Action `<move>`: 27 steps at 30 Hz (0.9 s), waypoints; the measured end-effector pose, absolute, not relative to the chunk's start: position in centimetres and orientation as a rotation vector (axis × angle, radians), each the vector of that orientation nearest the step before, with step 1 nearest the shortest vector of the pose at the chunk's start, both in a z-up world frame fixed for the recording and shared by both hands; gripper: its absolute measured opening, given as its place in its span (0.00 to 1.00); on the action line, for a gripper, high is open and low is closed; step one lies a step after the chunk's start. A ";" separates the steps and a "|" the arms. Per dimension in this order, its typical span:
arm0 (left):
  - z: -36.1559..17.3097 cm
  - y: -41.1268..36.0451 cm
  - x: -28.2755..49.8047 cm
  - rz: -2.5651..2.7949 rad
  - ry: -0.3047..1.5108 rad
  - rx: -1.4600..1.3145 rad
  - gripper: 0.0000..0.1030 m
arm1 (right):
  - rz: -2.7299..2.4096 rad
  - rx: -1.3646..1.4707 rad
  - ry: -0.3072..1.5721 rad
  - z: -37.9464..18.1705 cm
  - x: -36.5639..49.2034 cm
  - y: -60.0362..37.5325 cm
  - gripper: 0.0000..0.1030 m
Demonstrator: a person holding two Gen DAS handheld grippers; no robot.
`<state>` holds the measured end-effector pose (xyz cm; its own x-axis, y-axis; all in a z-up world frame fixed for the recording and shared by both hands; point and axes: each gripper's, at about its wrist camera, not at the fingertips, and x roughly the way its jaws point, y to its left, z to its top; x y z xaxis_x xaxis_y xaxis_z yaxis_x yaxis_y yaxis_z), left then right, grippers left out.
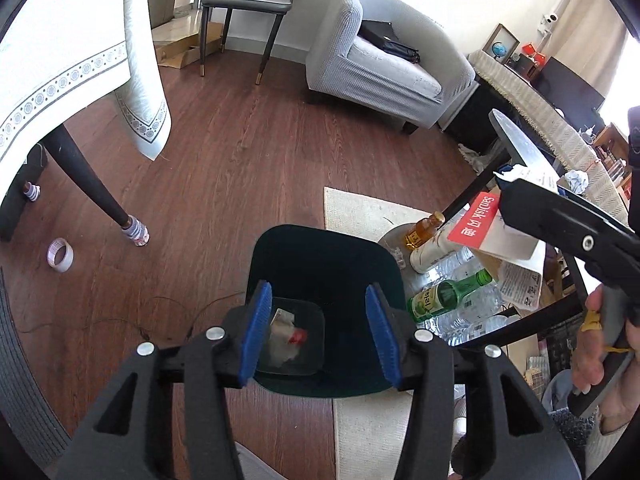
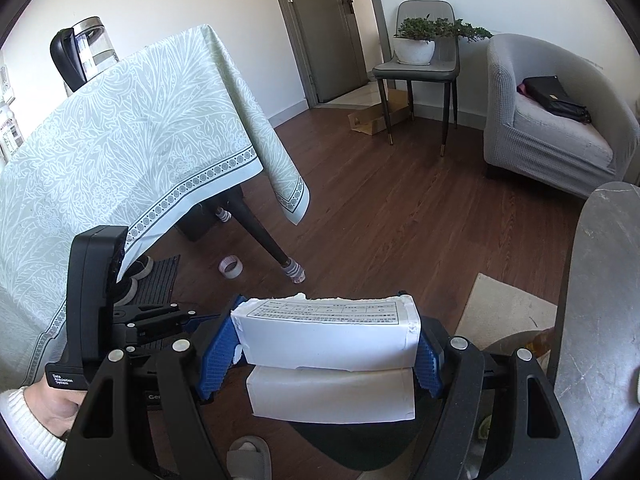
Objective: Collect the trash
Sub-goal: 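Carry both held boxes over the green bin and open both tools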
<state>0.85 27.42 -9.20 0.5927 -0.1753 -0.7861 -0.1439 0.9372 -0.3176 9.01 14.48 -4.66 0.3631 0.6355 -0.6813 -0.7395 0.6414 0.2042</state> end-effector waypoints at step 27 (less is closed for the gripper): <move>-3.2 31.3 -2.1 0.055 0.763 -0.395 0.34 | 0.826 -0.369 1.037 -13.8 9.2 20.0 0.79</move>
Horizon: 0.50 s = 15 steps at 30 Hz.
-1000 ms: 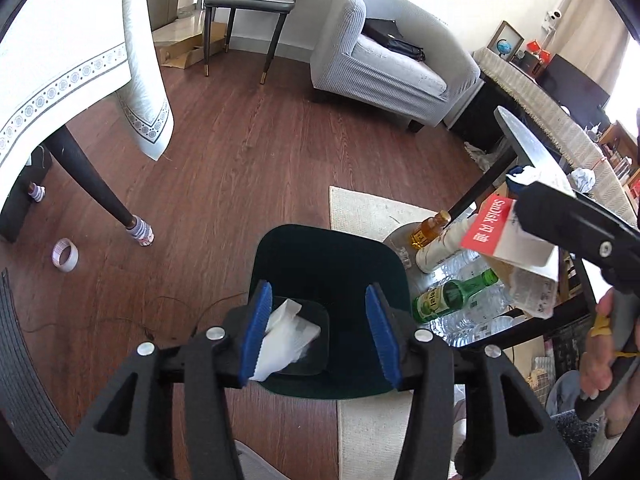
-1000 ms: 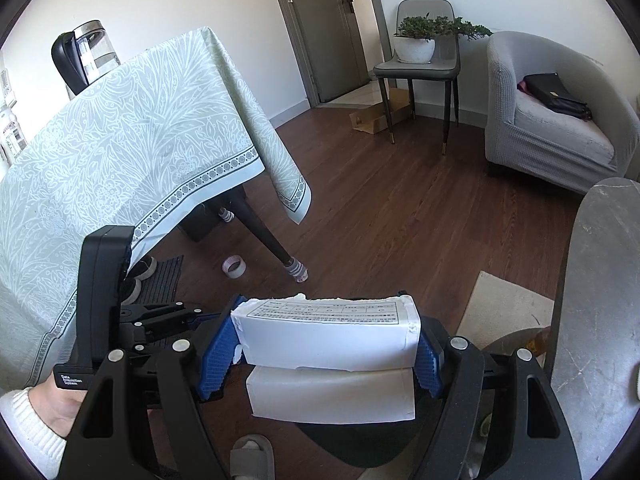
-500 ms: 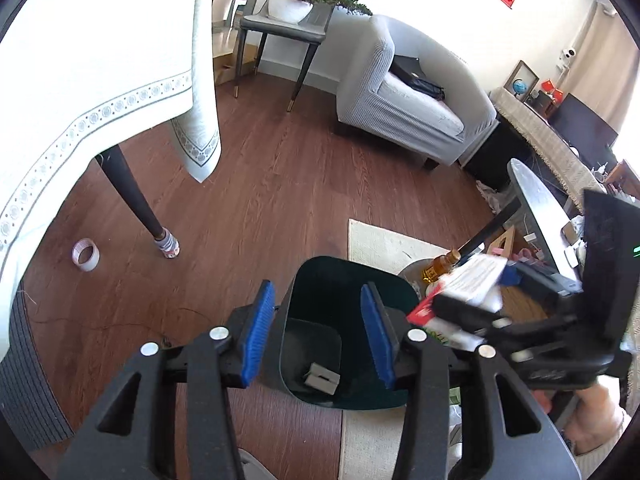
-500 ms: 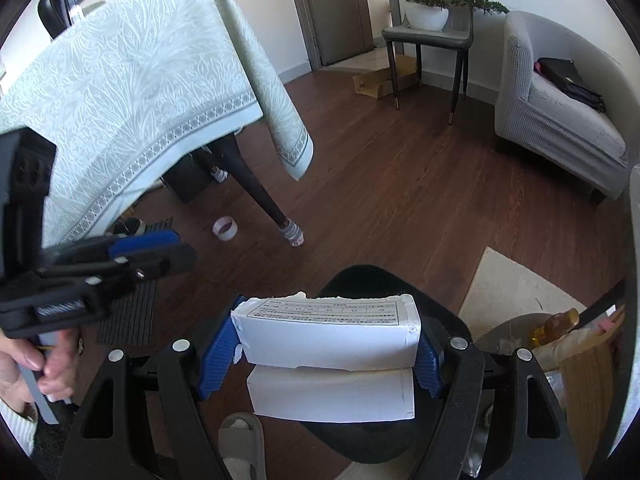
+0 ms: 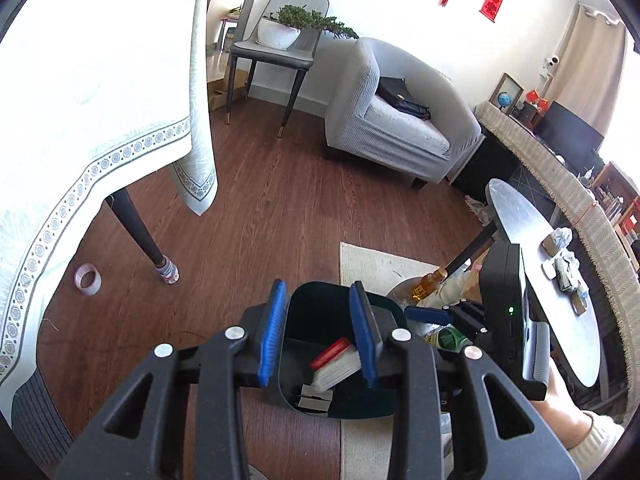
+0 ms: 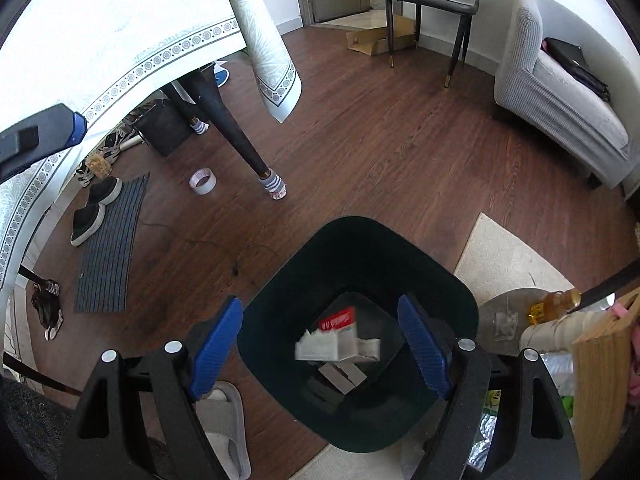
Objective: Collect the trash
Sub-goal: 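Carry both held boxes over the green bin and open both tools, then return both tools to the table, left tool closing on the white lid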
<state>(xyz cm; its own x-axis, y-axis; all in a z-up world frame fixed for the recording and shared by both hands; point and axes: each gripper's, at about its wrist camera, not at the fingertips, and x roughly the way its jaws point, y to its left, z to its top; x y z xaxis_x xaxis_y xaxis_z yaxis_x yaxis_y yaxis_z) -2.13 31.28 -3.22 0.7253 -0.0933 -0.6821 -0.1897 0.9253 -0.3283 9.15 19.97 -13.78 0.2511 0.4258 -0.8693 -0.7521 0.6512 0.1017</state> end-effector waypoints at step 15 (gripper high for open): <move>1.6 28.3 -1.3 0.049 0.630 -0.363 0.40 | 0.875 -0.265 0.776 -5.0 7.8 16.0 0.78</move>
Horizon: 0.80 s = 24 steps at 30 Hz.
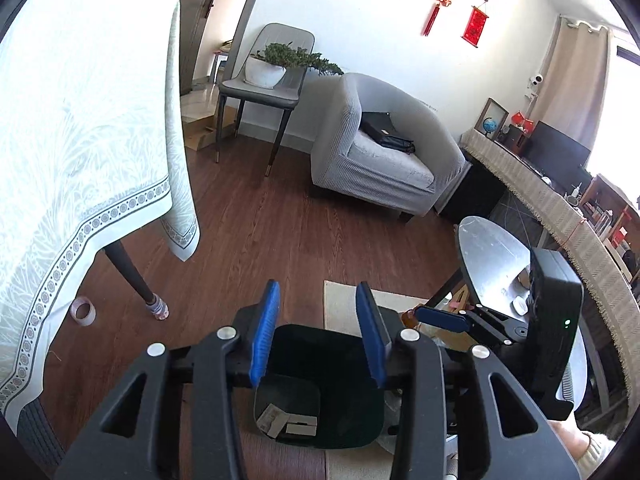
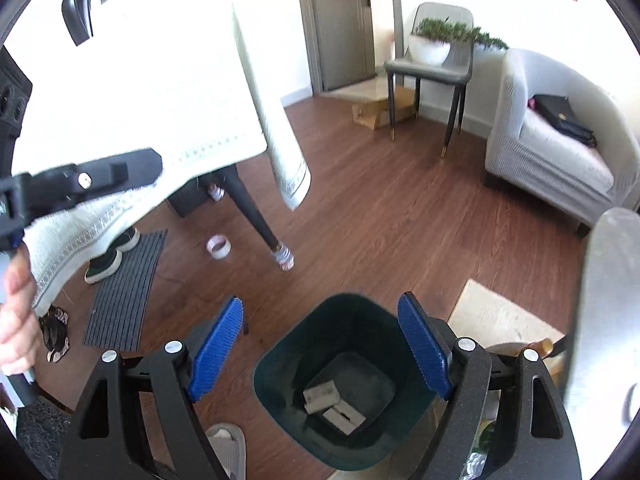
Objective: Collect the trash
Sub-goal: 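Return both tools to the table, left tool closing on the white lid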
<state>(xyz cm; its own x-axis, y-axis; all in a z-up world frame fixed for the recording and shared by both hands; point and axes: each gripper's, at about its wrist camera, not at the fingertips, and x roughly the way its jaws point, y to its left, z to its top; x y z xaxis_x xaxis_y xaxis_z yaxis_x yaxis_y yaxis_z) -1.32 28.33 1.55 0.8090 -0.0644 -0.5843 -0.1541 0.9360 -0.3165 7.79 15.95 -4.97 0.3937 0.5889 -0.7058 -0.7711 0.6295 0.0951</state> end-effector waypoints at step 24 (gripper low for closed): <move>2.4 11.9 5.8 -0.098 0.633 -0.246 0.77 | 0.564 -0.106 0.645 1.7 11.6 -5.9 0.85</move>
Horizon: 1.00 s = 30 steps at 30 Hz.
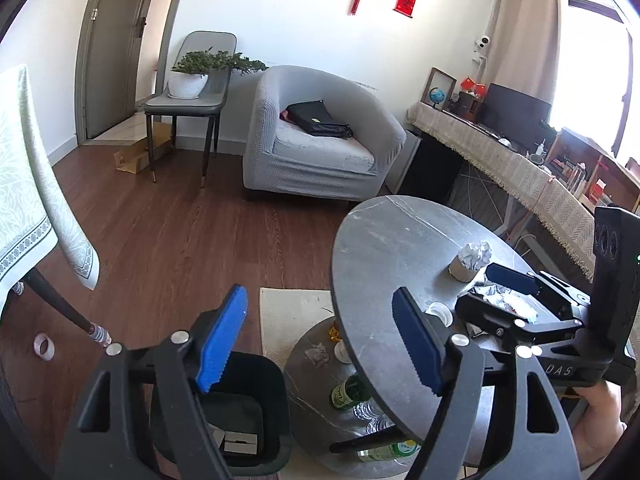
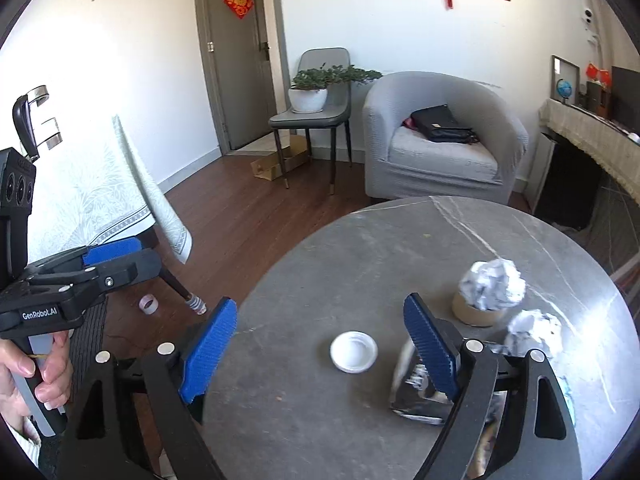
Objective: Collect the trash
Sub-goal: 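Return both tools to the table, left tool closing on the white lid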
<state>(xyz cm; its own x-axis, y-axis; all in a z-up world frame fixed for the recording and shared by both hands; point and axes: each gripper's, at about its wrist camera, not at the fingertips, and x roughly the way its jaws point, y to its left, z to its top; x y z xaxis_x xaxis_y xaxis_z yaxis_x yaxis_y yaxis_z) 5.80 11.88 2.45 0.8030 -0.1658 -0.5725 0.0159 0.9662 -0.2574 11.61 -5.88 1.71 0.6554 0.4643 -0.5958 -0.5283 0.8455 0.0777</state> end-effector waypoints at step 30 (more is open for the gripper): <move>-2.5 -2.5 12.9 -0.171 0.829 -0.004 0.62 | 0.389 0.059 0.798 -1.6 13.8 -21.8 0.95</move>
